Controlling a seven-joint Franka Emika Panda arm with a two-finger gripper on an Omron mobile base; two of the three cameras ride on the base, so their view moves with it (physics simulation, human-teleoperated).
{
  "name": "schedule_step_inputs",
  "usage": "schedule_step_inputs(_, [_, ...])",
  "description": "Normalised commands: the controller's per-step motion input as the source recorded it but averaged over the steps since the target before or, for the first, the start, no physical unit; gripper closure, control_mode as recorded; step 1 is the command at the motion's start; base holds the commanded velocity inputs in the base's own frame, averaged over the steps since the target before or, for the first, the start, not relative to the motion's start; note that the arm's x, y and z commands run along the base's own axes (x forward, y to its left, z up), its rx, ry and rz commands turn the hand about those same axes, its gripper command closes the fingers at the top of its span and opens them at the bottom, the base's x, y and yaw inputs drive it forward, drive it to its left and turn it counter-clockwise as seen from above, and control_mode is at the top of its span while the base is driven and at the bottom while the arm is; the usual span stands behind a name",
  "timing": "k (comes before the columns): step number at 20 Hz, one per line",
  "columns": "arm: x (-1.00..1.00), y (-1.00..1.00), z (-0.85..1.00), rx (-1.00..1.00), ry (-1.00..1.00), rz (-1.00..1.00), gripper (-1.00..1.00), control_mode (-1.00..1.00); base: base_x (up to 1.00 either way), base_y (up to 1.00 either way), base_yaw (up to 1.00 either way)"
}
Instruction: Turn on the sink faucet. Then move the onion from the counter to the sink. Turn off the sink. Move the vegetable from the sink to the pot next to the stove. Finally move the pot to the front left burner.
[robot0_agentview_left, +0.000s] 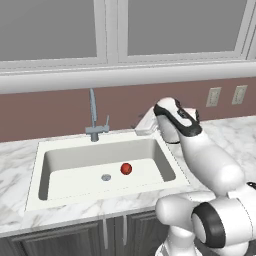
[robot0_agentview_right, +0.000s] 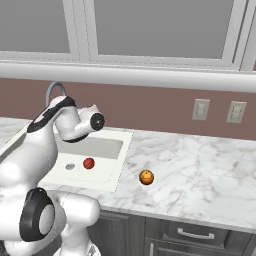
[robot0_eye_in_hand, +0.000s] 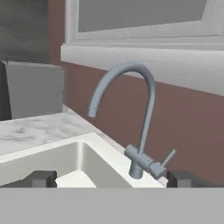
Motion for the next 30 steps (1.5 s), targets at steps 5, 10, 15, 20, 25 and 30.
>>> schedule_step_inputs(5, [-0.32, 0.01, 0.03, -0.09, 0.42, -0.14, -1.0, -1.0, 0.0, 0.0, 0.0])
schedule_step_inputs(10, [-0.23, 0.09, -0.1, -0.09, 0.43, -0.16, -1.0, -1.0, 0.0, 0.0, 0.0])
schedule_step_inputs(15, [-0.08, 0.09, -0.07, -0.1, 0.41, -0.2, -1.0, -1.0, 0.0, 0.0, 0.0])
schedule_step_inputs(20, [0.0, 0.01, -0.2, -0.09, 0.34, -0.2, -1.0, -1.0, 0.0, 0.0, 0.0])
schedule_step_inputs(25, [-0.14, -0.02, -0.45, 0.0, 0.1, -0.13, -1.0, -1.0, 0.0, 0.0, 0.0])
schedule_step_inputs(30, [-0.01, 0.0, -0.44, 0.0, 0.01, -0.07, -1.0, -1.0, 0.0, 0.0, 0.0])
